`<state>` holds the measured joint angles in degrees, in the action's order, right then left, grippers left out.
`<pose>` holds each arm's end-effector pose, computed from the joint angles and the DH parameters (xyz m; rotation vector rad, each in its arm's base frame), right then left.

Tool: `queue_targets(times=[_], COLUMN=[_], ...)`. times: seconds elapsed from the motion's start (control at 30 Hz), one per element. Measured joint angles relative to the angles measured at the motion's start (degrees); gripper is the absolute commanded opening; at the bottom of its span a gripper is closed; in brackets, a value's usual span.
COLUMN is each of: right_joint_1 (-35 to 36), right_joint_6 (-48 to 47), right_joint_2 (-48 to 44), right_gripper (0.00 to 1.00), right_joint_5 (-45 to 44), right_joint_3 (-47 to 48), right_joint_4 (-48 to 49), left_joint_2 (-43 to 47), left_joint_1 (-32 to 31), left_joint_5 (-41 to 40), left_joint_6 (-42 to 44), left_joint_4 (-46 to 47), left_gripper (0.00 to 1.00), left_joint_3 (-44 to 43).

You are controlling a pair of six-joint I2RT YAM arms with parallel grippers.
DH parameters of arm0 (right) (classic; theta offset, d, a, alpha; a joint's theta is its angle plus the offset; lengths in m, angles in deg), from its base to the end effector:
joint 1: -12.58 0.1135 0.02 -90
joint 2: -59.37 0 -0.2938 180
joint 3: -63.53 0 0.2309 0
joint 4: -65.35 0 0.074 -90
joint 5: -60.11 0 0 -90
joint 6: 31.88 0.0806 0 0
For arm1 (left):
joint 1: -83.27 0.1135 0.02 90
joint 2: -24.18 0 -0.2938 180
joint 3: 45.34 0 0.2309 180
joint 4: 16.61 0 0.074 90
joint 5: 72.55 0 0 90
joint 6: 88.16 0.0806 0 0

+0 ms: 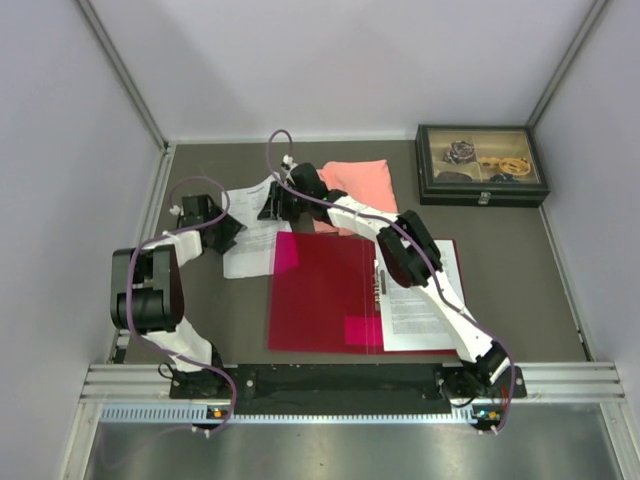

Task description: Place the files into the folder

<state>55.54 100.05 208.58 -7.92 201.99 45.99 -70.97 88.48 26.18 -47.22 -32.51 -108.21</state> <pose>0.4390 0.4500 0.1462 -0.2798 2.3134 1.2320 0.3437 0.0191 0.1683 -1.0616 2.2292 -0.5269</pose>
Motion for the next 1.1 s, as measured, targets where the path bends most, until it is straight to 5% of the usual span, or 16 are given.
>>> queue_targets(times=[0.03, 0.23, 0.73, 1.1], right_joint_1=[0.0, 0.0, 0.2, 1.0], right_joint_6=[-0.3, -0.6, -2.6, -11.0], right_joint_2=[0.0, 4.8, 4.1, -19.4], right_gripper=[0.27, 0.01, 0.0, 0.0], right_joint_5=[0.1, 0.7, -4.0, -10.0], right_joint_3=[0.0, 6.2, 12.2, 5.5], right_joint_4=[0.0, 2.1, 7.5, 4.5], left_joint_2=[0.0, 1.4, 31.8, 41.9], left_joint_1=[0.0, -0.1, -0.1, -1.6], left_joint_5=[0.0, -0.8, 5.4, 16.4], left_joint_6=[0.4, 4.4, 14.3, 12.7], left_joint_4=[-0.2, -5.3, -24.1, -31.8], left_gripper=[0.6, 0.62, 0.66, 0.73], left_joint_3=[-0.2, -1.3, -9.5, -4.7])
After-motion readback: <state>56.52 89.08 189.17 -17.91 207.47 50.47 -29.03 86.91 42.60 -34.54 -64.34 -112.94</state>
